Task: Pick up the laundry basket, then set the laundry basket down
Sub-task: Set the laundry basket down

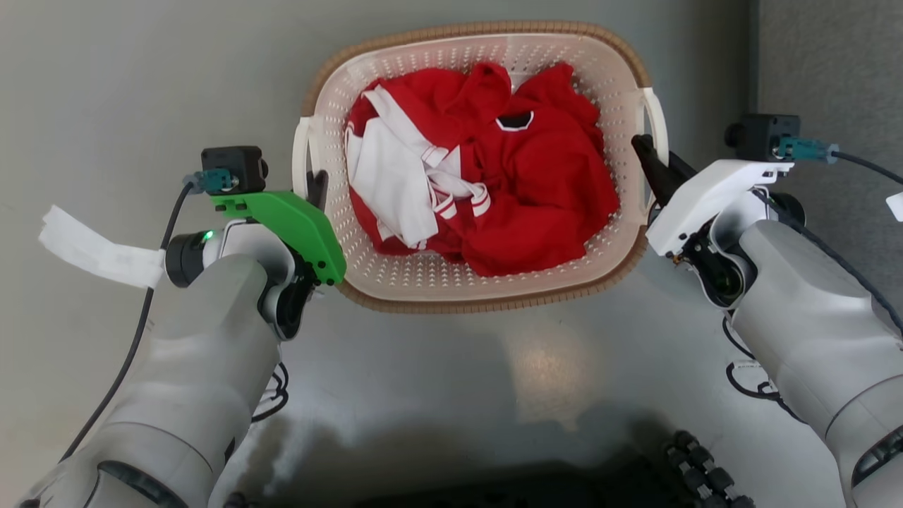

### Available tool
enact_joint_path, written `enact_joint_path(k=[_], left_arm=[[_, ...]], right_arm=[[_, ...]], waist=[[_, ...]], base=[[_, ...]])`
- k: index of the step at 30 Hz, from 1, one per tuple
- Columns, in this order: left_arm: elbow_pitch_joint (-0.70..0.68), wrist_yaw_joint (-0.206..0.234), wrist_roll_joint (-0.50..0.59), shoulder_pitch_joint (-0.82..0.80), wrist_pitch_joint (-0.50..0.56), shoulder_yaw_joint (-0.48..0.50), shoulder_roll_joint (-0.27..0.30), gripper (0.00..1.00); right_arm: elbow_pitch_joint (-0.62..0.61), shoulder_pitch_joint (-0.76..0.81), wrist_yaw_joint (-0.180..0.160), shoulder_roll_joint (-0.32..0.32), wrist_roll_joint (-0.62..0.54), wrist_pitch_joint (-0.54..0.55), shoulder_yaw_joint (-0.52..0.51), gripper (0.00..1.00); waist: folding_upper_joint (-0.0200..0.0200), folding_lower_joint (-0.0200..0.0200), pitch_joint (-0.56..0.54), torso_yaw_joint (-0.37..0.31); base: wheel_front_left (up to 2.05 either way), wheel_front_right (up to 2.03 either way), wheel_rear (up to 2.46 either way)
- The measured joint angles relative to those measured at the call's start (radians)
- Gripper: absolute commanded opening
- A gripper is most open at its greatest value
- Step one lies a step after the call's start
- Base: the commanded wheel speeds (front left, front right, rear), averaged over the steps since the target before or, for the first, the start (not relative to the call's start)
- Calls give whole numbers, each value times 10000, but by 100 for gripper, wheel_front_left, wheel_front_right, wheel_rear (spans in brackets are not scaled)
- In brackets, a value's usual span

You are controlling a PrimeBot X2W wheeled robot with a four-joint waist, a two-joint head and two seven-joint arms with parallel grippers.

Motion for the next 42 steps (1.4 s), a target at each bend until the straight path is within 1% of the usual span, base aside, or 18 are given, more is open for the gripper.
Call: enact_joint_path(k=[6,12,13,14,15,21,33,38,42], left_arm=[[21,2,0,-148,-161,-134,10,0],[79,4,0,-238,-284,-221,10,0],[92,17,0,-239,-303,-234,10,17],[104,58,-2,-239,-336,-244,8,62],[102,58,-23,-243,-341,-249,8,100],[182,56,-119,-257,-464,-311,8,100],[447,54,-253,-256,-591,-518,6,100],[708,44,-253,-251,-690,-512,6,100],[740,-48,-253,-233,-830,-508,2,100]], right_arm=[[-4,-100,0,-27,69,-123,67,0],[17,-183,0,-40,100,-167,157,0],[29,-206,0,-40,130,-173,171,4],[44,-221,0,-36,174,-198,192,55],[65,-231,-2,-35,178,-211,207,100],[150,-240,-27,-31,351,-249,278,100],[337,-240,-27,115,527,-341,431,100],[433,-240,-27,128,527,-430,466,100],[435,-237,-27,125,550,-518,472,100]], waist=[[0,0,522,-10],[0,-1,772,-7],[0,-1,787,-5],[0,-1,797,-3],[0,-1,804,-2],[0,-1,751,-12],[0,-1,287,-96],[0,-2,-61,-119],[0,-2,-556,-132]], base=[[0,0,0],[0,0,0],[0,0,0],[0,0,0],[0,0,0],[0,0,0],[0,0,0],[0,0,0],[0,0,0]])
